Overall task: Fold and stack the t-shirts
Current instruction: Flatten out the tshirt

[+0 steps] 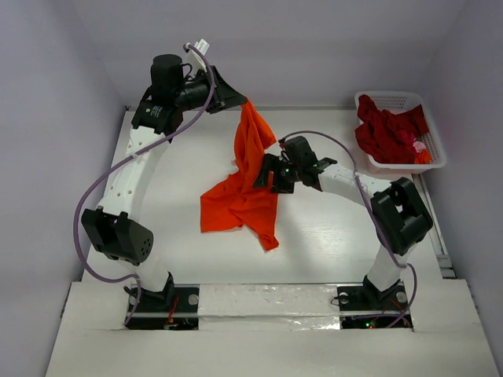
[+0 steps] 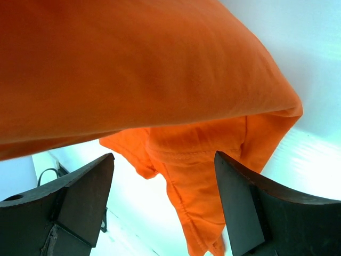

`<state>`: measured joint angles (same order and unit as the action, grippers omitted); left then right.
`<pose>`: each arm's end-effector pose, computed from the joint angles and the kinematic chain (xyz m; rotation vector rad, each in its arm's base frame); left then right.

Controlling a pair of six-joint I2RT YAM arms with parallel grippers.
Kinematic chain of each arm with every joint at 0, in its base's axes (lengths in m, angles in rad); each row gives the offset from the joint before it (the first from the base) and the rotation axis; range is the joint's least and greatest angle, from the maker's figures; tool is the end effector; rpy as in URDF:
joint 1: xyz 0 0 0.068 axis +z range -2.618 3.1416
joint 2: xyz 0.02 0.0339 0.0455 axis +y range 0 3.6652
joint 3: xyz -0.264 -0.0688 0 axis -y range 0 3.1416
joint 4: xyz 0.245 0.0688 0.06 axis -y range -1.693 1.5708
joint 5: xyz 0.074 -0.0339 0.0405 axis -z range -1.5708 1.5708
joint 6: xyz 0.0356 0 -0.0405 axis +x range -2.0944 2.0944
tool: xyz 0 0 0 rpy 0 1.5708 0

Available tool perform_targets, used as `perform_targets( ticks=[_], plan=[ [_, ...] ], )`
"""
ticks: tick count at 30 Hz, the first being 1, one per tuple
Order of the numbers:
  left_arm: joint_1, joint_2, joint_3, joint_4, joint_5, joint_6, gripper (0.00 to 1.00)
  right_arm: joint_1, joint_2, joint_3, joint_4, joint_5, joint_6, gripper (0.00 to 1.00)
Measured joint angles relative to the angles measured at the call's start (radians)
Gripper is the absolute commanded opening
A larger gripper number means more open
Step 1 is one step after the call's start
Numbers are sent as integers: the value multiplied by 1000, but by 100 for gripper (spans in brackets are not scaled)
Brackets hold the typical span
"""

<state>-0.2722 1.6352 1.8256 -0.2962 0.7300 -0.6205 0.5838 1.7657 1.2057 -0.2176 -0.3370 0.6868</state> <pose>0.3463 -0.1213 0.4716 0.2839 1.7944 -1.2593 0.3166 0.2233 0.2177 -0.0496 2.5279 0.9721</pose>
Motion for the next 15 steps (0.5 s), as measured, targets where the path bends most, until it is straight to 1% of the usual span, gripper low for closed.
perform_targets(
  ticks=[15],
  plan=[
    [10, 0, 0, 0, 1, 3, 0, 0, 45, -111, 74, -19, 36, 81]
  ],
)
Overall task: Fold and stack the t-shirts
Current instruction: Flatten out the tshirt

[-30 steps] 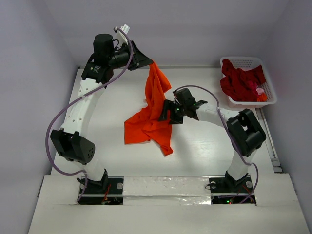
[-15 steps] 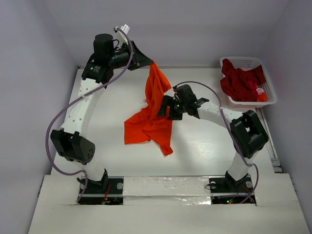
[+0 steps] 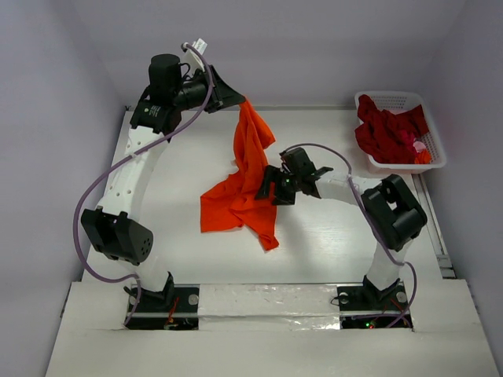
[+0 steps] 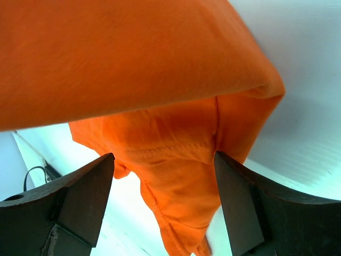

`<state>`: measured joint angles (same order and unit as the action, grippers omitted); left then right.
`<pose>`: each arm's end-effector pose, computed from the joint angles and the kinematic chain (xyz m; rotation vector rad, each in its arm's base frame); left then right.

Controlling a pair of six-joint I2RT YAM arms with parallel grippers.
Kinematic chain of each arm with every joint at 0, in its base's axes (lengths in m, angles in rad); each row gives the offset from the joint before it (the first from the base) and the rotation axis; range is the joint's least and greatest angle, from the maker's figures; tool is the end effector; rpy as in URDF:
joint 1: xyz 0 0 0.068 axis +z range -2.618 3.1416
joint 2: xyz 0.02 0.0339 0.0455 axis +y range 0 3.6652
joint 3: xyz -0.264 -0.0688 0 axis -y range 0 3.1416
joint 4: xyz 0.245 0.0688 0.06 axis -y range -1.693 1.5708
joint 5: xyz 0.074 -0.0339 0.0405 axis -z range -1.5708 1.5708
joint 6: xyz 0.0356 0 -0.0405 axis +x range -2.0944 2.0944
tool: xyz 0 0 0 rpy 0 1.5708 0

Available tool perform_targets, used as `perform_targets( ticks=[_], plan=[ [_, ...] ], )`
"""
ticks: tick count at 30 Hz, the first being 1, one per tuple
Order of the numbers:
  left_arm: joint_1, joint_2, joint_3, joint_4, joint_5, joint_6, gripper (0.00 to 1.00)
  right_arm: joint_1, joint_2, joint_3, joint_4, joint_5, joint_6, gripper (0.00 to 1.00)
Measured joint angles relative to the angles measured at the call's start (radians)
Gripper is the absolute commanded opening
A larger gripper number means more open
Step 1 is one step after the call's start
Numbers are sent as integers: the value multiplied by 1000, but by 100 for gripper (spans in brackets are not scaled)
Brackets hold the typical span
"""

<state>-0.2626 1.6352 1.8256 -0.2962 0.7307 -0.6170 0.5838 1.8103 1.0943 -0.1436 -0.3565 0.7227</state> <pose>0.3474 -0.1180 0.4716 0.2786 1.7926 -1.2507 0.3076 0.2181 0.1731 0.0069 2.6256 0.9661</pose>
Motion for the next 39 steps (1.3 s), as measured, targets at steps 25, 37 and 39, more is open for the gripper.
perform_targets(
  ticks=[25, 37, 39],
  plan=[
    [9, 0, 0, 0, 3, 7, 0, 0, 43, -33, 85, -3, 39, 62],
    [9, 0, 0, 0, 6, 6, 0, 0, 13, -63, 86, 39, 53, 66],
    [9, 0, -2, 0, 7, 6, 0, 0, -2, -77, 95, 41, 55, 68]
  ],
)
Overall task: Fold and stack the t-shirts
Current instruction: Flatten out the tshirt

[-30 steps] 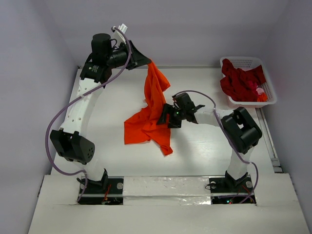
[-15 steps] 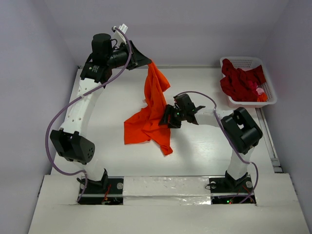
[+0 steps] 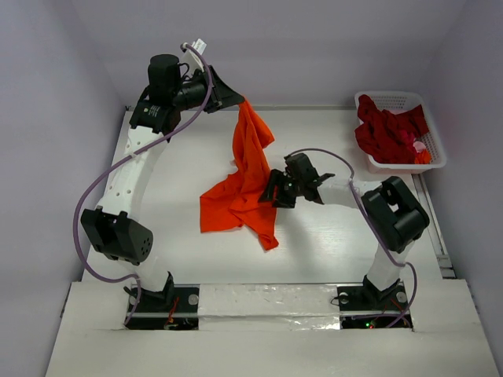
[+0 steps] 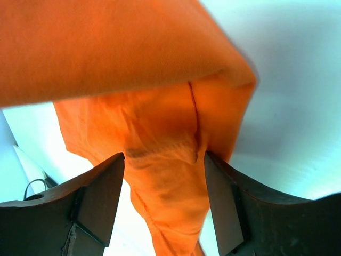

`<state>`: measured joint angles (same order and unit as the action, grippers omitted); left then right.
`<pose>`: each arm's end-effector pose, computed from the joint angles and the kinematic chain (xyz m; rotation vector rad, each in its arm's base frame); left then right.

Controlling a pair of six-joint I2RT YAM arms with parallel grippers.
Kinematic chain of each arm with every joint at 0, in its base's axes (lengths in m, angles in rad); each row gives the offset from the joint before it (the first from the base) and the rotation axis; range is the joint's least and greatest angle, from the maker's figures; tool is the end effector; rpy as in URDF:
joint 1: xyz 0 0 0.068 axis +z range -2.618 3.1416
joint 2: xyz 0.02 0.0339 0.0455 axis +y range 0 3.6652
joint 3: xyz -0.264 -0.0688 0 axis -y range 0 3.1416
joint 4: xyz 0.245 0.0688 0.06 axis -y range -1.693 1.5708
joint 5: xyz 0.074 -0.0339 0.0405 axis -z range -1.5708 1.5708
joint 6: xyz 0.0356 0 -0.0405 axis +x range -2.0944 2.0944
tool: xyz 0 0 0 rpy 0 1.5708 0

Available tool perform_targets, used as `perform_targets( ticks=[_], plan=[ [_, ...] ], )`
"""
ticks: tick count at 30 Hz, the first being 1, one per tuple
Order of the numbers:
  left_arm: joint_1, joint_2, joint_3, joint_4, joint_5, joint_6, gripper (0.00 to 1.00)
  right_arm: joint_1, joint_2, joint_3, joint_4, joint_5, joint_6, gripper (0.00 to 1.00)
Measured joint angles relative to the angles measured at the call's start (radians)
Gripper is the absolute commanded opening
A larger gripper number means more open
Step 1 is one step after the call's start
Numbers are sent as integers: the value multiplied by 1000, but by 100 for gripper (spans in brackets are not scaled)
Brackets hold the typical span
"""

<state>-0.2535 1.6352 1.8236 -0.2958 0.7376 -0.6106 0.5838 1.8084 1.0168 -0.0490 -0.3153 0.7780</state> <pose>0.3485 -0.1150 0.4710 0.2809 1.7916 -1.2455 0.3017 0.2126 0.1576 0.0950 2.6075 0.9484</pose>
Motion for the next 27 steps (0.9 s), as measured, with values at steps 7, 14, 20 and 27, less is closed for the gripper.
perform_targets(
  ticks=[7, 14, 20, 27],
  plan=[
    [0, 0, -11, 0, 0, 0, 0, 0, -11, -37, 58, -42, 9, 66],
    [7, 0, -11, 0, 0, 0, 0, 0, 13, -41, 123, -101, 26, 59],
    [7, 0, -12, 0, 0, 0, 0, 0, 13, -57, 164, -117, 53, 52],
    [7, 0, -13, 0, 2, 1, 0, 0, 13, -67, 179, -112, 65, 53]
  ],
)
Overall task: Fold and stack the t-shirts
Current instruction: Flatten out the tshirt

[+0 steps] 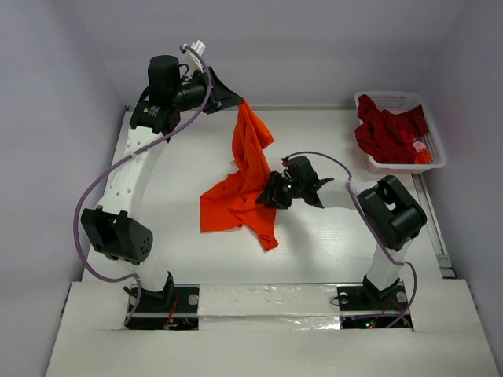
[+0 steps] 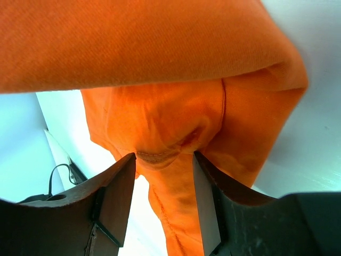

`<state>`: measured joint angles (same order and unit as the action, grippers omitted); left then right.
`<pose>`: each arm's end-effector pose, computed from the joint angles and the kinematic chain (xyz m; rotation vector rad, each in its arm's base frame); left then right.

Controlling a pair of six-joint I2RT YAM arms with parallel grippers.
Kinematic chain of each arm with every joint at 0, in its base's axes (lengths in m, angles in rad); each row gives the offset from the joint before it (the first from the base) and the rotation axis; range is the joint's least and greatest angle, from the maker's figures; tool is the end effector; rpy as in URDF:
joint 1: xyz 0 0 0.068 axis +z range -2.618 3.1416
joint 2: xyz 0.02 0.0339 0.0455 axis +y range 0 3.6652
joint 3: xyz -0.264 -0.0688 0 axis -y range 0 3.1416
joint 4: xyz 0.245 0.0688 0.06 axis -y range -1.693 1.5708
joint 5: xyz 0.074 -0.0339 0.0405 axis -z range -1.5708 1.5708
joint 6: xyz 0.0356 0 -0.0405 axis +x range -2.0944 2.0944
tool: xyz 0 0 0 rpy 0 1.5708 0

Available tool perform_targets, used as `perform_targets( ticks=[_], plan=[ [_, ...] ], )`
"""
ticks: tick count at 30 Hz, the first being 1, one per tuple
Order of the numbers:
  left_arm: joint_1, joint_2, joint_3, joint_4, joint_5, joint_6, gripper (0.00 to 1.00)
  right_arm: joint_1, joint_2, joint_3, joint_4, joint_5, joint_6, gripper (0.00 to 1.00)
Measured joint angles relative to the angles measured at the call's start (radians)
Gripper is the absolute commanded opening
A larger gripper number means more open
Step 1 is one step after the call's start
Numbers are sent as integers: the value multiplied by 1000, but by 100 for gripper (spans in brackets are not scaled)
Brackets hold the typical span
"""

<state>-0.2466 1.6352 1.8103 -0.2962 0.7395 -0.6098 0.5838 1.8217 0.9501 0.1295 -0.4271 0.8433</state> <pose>0.3504 -0.1129 0.4666 0.2710 1.8044 -1.2432 0.2986 0.2149 0.1484 0.0885 2.5511 1.1481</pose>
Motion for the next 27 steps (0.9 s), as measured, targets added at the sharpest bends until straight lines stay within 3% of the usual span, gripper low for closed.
perform_targets(
  ticks=[27],
  plan=[
    [19, 0, 0, -16, 5, 13, 0, 0, -32, -48, 21, 61, 43, 52]
  ],
)
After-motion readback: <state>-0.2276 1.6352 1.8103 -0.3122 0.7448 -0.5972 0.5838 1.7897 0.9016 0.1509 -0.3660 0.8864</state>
